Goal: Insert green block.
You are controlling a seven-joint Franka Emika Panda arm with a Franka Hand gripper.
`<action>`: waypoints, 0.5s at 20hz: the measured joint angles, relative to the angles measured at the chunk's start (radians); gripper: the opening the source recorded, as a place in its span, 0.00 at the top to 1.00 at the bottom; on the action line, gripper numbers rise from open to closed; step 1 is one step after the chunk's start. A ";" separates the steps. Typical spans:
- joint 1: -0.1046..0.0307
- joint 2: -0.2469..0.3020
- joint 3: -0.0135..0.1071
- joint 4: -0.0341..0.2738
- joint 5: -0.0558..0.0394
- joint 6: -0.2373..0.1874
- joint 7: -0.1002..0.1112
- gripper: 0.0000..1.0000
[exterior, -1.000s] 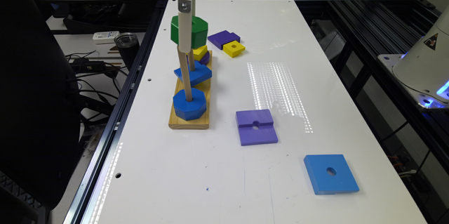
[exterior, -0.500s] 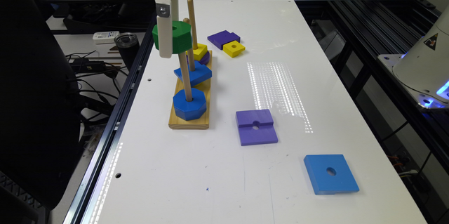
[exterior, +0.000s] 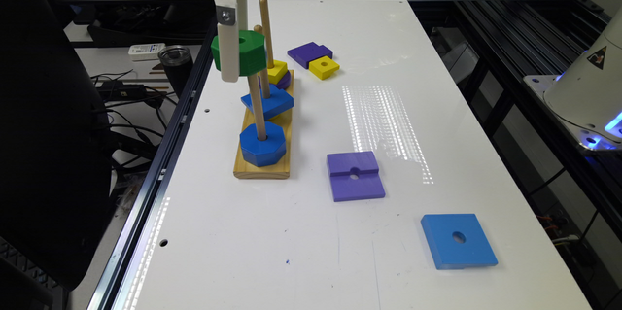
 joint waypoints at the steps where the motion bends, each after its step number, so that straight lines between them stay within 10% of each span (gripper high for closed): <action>1: 0.001 -0.001 0.000 0.000 0.0000 -0.002 0.000 1.00; 10: 0.002 -0.002 0.000 -0.001 0.0000 -0.007 0.003 1.00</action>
